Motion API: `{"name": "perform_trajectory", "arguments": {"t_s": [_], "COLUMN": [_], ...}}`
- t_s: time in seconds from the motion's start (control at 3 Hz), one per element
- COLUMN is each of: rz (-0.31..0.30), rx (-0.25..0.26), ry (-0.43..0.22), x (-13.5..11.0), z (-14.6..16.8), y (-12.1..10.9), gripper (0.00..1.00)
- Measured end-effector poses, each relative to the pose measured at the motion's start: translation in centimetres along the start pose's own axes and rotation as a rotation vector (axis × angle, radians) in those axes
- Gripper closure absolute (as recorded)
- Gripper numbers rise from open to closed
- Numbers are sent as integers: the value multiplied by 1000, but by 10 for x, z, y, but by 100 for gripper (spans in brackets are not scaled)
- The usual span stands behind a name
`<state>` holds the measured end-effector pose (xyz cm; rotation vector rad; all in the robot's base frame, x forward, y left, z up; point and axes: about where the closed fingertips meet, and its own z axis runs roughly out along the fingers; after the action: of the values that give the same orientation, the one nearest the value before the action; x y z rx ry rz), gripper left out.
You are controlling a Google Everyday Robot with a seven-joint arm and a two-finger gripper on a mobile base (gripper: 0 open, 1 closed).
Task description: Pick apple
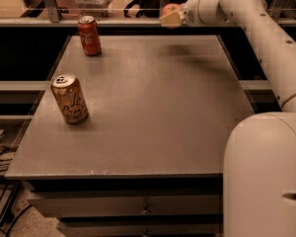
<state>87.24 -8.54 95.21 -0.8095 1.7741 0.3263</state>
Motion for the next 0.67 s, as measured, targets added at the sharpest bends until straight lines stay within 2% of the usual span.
{"name": "perform_trajectory", "arguments": {"t_s": [0.67], "rz": [-133], "rx": [32], "ry": [-108], "x": [-76], "z": [-67], "y": [-27], "gripper": [100]}}
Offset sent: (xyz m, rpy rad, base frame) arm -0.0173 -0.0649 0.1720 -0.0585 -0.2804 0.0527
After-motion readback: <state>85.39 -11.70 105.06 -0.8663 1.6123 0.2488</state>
